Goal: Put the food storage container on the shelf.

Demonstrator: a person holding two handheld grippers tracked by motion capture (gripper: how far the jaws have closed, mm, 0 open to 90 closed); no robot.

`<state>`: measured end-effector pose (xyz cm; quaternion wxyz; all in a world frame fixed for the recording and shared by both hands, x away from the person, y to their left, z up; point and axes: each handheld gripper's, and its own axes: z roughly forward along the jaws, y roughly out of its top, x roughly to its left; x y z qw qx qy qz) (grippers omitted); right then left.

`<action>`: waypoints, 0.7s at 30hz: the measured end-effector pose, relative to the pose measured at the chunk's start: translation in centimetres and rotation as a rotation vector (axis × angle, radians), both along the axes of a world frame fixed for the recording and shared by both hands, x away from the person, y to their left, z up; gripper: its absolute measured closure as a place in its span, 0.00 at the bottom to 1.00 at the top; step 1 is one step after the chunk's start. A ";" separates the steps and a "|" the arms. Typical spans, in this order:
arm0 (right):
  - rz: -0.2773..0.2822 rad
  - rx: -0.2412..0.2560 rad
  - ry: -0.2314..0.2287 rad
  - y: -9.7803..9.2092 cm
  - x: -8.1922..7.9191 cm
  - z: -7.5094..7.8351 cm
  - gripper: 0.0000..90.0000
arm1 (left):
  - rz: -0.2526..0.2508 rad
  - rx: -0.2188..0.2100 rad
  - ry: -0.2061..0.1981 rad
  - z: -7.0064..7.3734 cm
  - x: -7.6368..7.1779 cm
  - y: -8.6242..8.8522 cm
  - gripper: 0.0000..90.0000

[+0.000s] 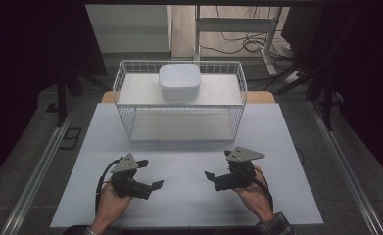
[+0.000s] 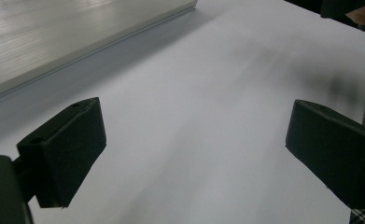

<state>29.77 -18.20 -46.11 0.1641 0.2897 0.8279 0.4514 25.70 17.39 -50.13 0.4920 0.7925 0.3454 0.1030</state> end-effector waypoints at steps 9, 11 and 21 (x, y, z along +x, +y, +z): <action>-0.028 -0.012 0.002 -1.9 -1.0 -0.6 0.00 | 0.053 0.011 0.017 -0.6 -1.5 2.1 0.05; -0.037 -0.011 0.001 -2.3 -1.2 -0.6 0.00 | 0.063 0.009 0.019 -0.7 -1.7 2.5 0.05; -0.088 -0.013 -0.006 -4.4 -2.3 -0.8 0.00 | 0.102 0.028 0.026 -1.1 -3.0 4.0 0.05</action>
